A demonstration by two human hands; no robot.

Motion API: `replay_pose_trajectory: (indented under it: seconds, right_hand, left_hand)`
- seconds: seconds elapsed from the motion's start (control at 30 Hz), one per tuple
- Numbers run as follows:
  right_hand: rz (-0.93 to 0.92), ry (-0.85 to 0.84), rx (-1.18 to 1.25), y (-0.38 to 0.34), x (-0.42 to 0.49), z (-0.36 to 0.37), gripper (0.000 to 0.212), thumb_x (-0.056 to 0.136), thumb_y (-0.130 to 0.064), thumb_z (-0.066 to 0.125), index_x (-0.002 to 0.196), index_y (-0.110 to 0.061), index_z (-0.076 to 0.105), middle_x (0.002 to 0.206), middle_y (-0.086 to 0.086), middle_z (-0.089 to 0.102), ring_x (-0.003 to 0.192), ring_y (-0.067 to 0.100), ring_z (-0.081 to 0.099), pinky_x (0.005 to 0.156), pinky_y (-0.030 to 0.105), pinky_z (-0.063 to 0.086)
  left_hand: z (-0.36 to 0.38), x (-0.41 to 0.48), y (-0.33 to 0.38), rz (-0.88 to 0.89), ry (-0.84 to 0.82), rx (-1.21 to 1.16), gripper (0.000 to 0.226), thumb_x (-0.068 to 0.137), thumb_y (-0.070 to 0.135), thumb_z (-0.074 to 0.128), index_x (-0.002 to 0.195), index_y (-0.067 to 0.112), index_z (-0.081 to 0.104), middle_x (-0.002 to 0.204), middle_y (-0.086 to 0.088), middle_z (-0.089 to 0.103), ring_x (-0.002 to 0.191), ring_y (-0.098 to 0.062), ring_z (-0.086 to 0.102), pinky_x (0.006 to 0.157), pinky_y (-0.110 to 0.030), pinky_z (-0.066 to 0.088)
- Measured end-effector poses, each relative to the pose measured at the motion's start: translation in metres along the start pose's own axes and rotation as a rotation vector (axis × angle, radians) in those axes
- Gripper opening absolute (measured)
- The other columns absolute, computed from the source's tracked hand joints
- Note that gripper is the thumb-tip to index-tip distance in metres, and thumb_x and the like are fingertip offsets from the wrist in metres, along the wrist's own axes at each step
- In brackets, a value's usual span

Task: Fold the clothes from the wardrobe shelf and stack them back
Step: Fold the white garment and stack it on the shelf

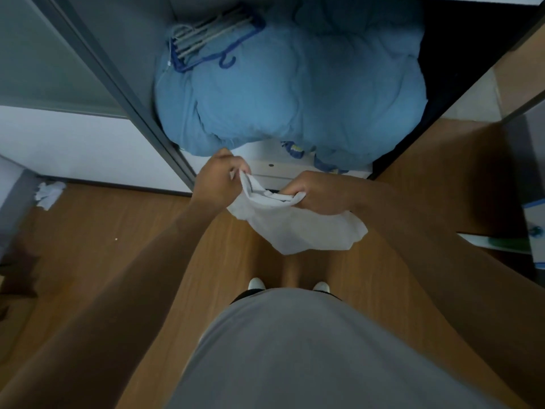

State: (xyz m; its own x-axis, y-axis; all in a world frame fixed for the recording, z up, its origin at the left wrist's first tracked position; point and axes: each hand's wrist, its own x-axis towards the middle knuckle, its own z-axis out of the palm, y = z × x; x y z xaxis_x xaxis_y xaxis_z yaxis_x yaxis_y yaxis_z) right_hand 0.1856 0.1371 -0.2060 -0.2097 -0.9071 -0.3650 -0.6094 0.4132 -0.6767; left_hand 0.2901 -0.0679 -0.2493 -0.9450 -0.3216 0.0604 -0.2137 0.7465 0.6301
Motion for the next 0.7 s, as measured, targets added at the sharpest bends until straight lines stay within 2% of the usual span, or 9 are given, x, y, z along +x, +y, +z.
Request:
replay_pose_trajectory:
  seconds: [0.07, 0.13, 0.2, 0.27, 0.33, 0.43, 0.57, 0.63, 0.7]
  right_hand:
    - [0.061, 0.02, -0.005, -0.006, 0.006, 0.001, 0.029, 0.097, -0.009, 0.054, 0.122, -0.013, 0.068, 0.112, 0.005, 0.071, 0.093, 0.009, 0.058, 0.071, 0.011, 0.042]
    - [0.099, 0.047, 0.019, -0.011, 0.01, 0.003, 0.038, 0.098, -0.011, 0.054, 0.134, -0.021, 0.061, 0.114, -0.007, 0.065, 0.096, -0.001, 0.053, 0.073, 0.001, 0.038]
    - [0.134, 0.084, 0.082, -0.017, 0.01, 0.004, 0.044, 0.1, -0.013, 0.052, 0.14, -0.031, 0.051, 0.107, -0.026, 0.057, 0.09, -0.017, 0.053, 0.072, -0.001, 0.037]
    - [0.148, 0.122, 0.17, -0.021, 0.008, 0.003, 0.046, 0.1, -0.013, 0.052, 0.137, -0.039, 0.043, 0.102, -0.041, 0.05, 0.088, -0.031, 0.048, 0.073, -0.005, 0.036]
    - [0.19, 0.131, 0.242, -0.022, 0.007, 0.002, 0.044, 0.099, -0.014, 0.054, 0.127, -0.048, 0.05, 0.098, -0.042, 0.055, 0.086, -0.029, 0.052, 0.072, -0.003, 0.04]
    - [0.247, 0.134, 0.305, -0.026, 0.007, -0.006, 0.045, 0.094, -0.012, 0.06, 0.108, -0.055, 0.057, 0.093, -0.037, 0.063, 0.085, -0.021, 0.058, 0.07, 0.002, 0.045]
    - [0.321, 0.048, 0.398, -0.031, 0.007, -0.021, 0.04, 0.089, -0.014, 0.067, 0.095, -0.053, 0.065, 0.089, -0.034, 0.069, 0.087, -0.012, 0.064, 0.066, 0.007, 0.048]
    - [0.359, 0.168, 0.662, -0.023, 0.006, -0.026, 0.03, 0.09, -0.016, 0.066, 0.105, -0.041, 0.072, 0.104, -0.021, 0.072, 0.097, 0.002, 0.068, 0.068, 0.016, 0.056]
    - [0.273, 0.472, 1.28, -0.013, 0.0, -0.029, 0.034, 0.095, -0.02, 0.061, 0.128, -0.019, 0.066, 0.122, 0.003, 0.071, 0.109, 0.019, 0.068, 0.084, 0.031, 0.06]
  left_hand:
    - [-0.001, 0.007, 0.007, 0.074, -0.055, -0.214, 0.021, 0.085, -0.015, 0.058, 0.091, 0.001, 0.07, 0.082, -0.012, 0.063, 0.08, -0.02, 0.061, 0.073, -0.036, 0.048]
    - [0.001, 0.008, 0.009, -0.025, -0.156, -0.483, 0.02, 0.094, -0.002, 0.058, 0.11, 0.006, 0.067, 0.086, -0.002, 0.064, 0.085, -0.009, 0.061, 0.077, -0.023, 0.048]
    - [0.004, 0.002, 0.002, -0.246, -0.31, -0.736, 0.026, 0.102, 0.025, 0.051, 0.126, 0.024, 0.063, 0.11, 0.006, 0.07, 0.106, -0.01, 0.063, 0.089, -0.021, 0.049]
    - [0.009, -0.006, -0.013, -0.372, -0.47, -0.934, 0.047, 0.104, 0.049, 0.036, 0.14, 0.024, 0.054, 0.139, 0.004, 0.06, 0.131, -0.014, 0.053, 0.108, -0.029, 0.039]
    - [0.01, -0.015, -0.028, -0.33, -0.604, -0.895, 0.065, 0.1, 0.061, 0.029, 0.147, 0.019, 0.044, 0.154, -0.001, 0.044, 0.143, -0.019, 0.039, 0.115, -0.027, 0.027]
    - [0.009, -0.023, -0.034, -0.204, -0.738, -0.759, 0.064, 0.076, 0.076, 0.061, 0.127, 0.037, 0.058, 0.136, 0.007, 0.062, 0.13, -0.02, 0.055, 0.107, -0.033, 0.043]
    - [0.015, -0.023, -0.018, -0.2, -0.839, -0.664, 0.058, 0.076, 0.049, 0.081, 0.126, 0.047, 0.052, 0.13, 0.017, 0.064, 0.121, -0.004, 0.059, 0.107, -0.041, 0.048]
    - [0.021, -0.026, -0.014, -0.254, -0.821, -0.703, 0.051, 0.076, 0.05, 0.081, 0.12, 0.047, 0.056, 0.123, 0.021, 0.067, 0.114, 0.0, 0.063, 0.104, -0.038, 0.05]
    - [0.023, -0.029, -0.01, -0.304, -0.753, -0.805, 0.048, 0.074, 0.051, 0.081, 0.117, 0.045, 0.061, 0.121, 0.018, 0.069, 0.111, -0.003, 0.066, 0.099, -0.035, 0.052]
